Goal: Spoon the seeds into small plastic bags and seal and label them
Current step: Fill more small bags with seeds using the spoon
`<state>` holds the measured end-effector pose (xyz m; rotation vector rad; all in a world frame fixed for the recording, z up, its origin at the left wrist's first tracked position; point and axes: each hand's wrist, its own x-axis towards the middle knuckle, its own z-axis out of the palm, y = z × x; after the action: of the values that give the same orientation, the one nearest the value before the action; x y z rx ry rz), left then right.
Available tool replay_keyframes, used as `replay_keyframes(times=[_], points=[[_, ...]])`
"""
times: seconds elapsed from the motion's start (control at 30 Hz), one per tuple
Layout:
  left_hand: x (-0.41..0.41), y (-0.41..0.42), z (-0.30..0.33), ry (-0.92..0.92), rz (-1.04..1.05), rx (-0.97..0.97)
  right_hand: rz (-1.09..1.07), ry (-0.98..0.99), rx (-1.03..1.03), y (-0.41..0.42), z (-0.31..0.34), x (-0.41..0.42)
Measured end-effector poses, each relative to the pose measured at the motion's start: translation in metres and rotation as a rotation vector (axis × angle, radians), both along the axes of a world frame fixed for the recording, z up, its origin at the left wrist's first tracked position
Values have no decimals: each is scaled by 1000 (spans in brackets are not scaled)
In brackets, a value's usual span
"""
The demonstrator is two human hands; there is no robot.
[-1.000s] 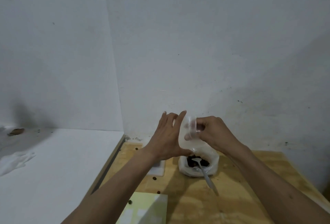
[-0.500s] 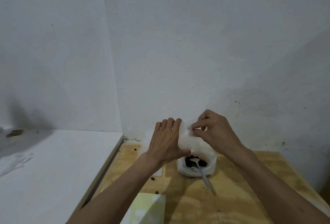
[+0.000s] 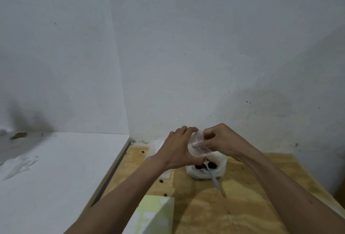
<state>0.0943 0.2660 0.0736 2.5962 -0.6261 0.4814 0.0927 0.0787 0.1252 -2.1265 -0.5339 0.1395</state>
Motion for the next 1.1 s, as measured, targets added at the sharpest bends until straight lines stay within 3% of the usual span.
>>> replay_keyframes(times=[0.13, 0.2, 0.27, 0.37, 0.5, 0.6, 0.7, 0.83, 0.97, 1.1], points=[[1, 3, -1, 33, 121, 12, -108, -113, -7, -13, -12, 5], [1, 7, -3, 60, 184, -7, -119, -257, -272, -31, -21, 7], [3, 12, -6, 115, 227, -37, 4, -312, -639, -50, -36, 5], [7, 15, -13, 217, 263, -90, 188, -277, -851, -66, -64, -8], [7, 5, -21, 408, 226, -125, 169, -495, -756, -66, -96, -19], [6, -2, -29, 538, 217, -114, 1, -789, -596, -62, -105, -18], [8, -7, -33, 581, 243, -185, -227, -1008, -613, -54, -97, -14], [11, -11, -31, 642, 257, -285, -623, -638, -496, -54, -94, -4], [12, -22, -22, 600, 258, -408, -749, -219, -309, -47, -104, 1], [13, -30, -16, 590, 232, -356, -829, 69, -63, -46, -115, 5]])
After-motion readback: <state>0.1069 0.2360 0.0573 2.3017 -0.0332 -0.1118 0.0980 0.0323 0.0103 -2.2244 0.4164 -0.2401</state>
